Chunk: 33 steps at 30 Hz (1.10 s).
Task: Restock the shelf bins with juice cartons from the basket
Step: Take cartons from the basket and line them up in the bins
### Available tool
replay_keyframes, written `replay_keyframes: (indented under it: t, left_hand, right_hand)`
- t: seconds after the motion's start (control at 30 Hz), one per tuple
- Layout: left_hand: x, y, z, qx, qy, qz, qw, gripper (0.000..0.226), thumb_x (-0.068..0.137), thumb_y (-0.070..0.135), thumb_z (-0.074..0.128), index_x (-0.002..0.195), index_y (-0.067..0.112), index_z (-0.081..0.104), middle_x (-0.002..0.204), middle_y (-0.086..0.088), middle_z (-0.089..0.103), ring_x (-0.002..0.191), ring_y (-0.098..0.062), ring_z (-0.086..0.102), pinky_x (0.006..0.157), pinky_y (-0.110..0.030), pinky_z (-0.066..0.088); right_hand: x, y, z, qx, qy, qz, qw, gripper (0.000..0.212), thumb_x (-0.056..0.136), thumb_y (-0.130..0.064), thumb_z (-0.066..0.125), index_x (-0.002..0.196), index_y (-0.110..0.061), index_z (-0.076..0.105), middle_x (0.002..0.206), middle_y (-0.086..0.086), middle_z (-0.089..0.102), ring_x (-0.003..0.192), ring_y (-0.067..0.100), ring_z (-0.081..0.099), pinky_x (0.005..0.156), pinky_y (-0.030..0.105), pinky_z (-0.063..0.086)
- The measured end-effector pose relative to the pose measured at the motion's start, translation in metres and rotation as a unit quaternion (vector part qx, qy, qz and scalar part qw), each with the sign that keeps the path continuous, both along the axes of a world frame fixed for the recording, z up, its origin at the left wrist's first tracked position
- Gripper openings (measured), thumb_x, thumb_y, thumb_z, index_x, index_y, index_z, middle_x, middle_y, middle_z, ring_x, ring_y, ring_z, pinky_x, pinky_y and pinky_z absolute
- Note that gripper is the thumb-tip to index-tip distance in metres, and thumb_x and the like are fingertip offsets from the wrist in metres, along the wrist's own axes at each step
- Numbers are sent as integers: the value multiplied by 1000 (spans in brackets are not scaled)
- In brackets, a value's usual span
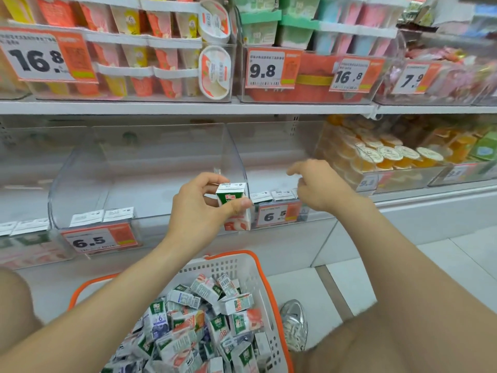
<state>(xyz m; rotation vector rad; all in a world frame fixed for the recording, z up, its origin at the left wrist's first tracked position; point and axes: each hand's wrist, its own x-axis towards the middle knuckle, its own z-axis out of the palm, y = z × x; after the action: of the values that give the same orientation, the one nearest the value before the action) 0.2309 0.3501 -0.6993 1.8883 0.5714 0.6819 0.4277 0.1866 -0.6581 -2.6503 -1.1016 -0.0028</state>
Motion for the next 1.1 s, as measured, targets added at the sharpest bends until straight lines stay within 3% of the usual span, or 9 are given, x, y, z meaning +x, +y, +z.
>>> replay_keyframes:
  t: [0.1,0.23,0.37,0.5,0.63,0.83,0.93,1.03,1.1]
  left_hand:
    - [-9,3,5,-9,-20,-3,1000,51,69,40,96,110,27,69,95,9,76,64,1,66,58,-13,49]
    - [-27,13,9,28,-25,-10,999,38,76,21,92,105,30,69,94,7,76,64,-1,63,58,-15,50]
    - [-54,34,22,-28,-9,-44,999,55,72,22,97,118,28,69,95,4,80,82,-16,75,65,-37,63]
    - [-81,61,41,-84,22,-115,990,31,91,6,79,120,18,73,102,-2,81,95,-19,78,79,-32,62]
    - [-109,84,44,-72,29,-107,991,30,94,7,77,121,18,73,106,-1,81,100,-20,78,88,-36,62]
    - [-155,117,57,-22,32,-94,995,23,97,20,75,120,25,74,108,6,80,103,-12,75,93,-35,60]
    - [-182,143,57,71,38,35,996,27,106,43,56,102,27,77,96,11,79,93,-5,72,87,-32,57]
    - [-217,186,37,246,126,236,932,40,104,45,40,88,22,69,86,3,73,85,-25,65,77,-44,54]
    - [-243,210,25,271,249,285,885,28,100,35,43,106,22,68,111,-7,69,103,-38,56,88,-48,50]
  right_hand:
    - [-49,20,9,205,19,85,975,22,96,-17,59,105,-26,77,94,-11,77,89,7,69,83,25,55]
    - [-100,43,5,193,191,170,947,20,96,-47,68,100,-29,77,84,-3,77,78,16,73,73,42,61]
    - [-116,65,5,256,319,145,901,20,101,-31,68,106,-14,79,88,12,79,86,34,76,80,51,64]
    - [-137,85,3,304,395,116,859,23,106,-20,60,109,-3,76,90,20,78,84,34,77,77,44,64]
    - [-163,106,-2,317,412,136,843,23,107,-16,55,114,-4,74,98,24,75,86,34,74,82,47,64]
    - [-201,141,-1,334,346,188,857,23,98,-12,71,120,-16,74,106,0,78,93,23,77,82,49,64]
    - [-228,168,2,338,301,202,868,25,94,-9,72,115,-23,73,99,-7,79,90,16,76,82,48,63]
    - [-263,198,4,352,280,233,862,26,94,-9,70,115,-25,68,100,-9,76,93,12,74,81,43,63]
    - [-287,222,6,347,240,276,864,27,95,-14,68,119,-26,64,107,-12,73,100,11,71,83,42,61]
